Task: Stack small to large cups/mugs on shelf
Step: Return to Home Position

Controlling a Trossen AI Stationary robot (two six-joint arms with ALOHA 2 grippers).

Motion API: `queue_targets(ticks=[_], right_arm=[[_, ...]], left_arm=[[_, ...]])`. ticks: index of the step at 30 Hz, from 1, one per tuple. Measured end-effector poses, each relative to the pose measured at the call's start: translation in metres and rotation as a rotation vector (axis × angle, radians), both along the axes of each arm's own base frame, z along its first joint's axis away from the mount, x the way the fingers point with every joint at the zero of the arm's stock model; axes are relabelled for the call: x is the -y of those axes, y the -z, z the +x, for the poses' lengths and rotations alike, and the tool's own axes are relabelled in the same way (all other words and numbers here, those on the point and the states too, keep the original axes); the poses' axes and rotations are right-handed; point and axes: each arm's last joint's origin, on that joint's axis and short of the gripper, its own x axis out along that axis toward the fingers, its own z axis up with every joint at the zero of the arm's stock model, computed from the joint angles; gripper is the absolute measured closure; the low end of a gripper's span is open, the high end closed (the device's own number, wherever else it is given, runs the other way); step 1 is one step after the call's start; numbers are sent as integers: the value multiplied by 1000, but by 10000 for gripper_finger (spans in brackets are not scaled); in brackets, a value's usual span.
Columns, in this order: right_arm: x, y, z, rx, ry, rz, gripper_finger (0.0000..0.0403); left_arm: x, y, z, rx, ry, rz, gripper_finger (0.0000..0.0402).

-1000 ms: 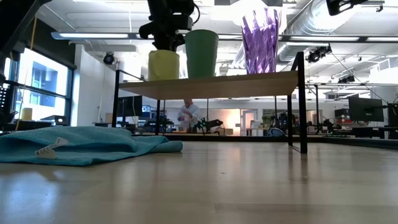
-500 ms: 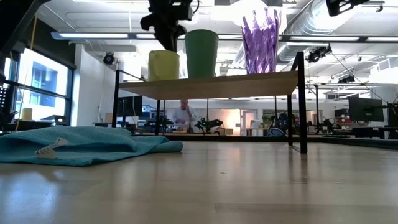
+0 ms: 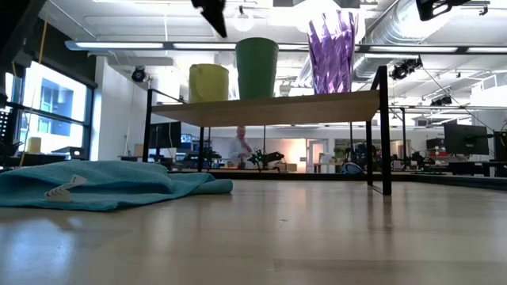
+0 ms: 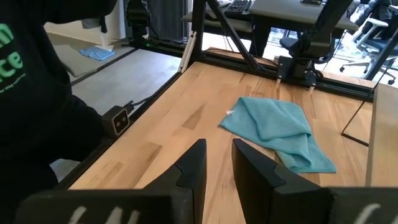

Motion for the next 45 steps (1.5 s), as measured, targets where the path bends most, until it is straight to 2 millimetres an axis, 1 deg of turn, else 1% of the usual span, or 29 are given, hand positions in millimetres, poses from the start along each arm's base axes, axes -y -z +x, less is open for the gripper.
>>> queue_targets(ticks=[2, 5, 10, 15, 20, 22, 25, 29, 32, 37, 39, 43, 45], right_arm=[[0, 0, 0, 2, 1, 6, 336], [0, -3, 1, 30, 2, 26, 336], [0, -11, 2, 92, 46, 88, 336], [-2, -15, 6, 133, 74, 138, 336], [-8, -27, 13, 293, 11, 104, 336], [-9, -33, 12, 366, -21, 81, 336], [-7, -42, 9, 432, -44, 58, 336], [-3, -64, 3, 466, -42, 52, 336], [0, -84, -2, 473, -44, 26, 336], [5, -117, -9, 539, -38, -22, 336], [8, -128, -13, 544, -19, -22, 336], [13, -140, -18, 517, 29, -12, 336], [14, -142, -18, 490, 65, 13, 336]], left_arm=[[8, -11, -7, 77, -38, -5, 355], [19, -29, -20, 249, -69, -71, 355], [40, -52, -45, 458, -23, -264, 355], [64, -74, -75, 581, 139, -388, 355], [90, -90, -99, 648, 376, -469, 355], [100, -98, -114, 681, 469, -461, 355], [115, -109, -141, 731, 557, -424, 355], [134, -120, -176, 787, 615, -347, 355], [151, -126, -208, 830, 665, -267, 355], [174, -130, -252, 885, 723, -162, 355], [181, -128, -265, 891, 732, -142, 355], [193, -125, -289, 912, 699, -97, 355], [196, -124, -297, 944, 639, -129, 355]])
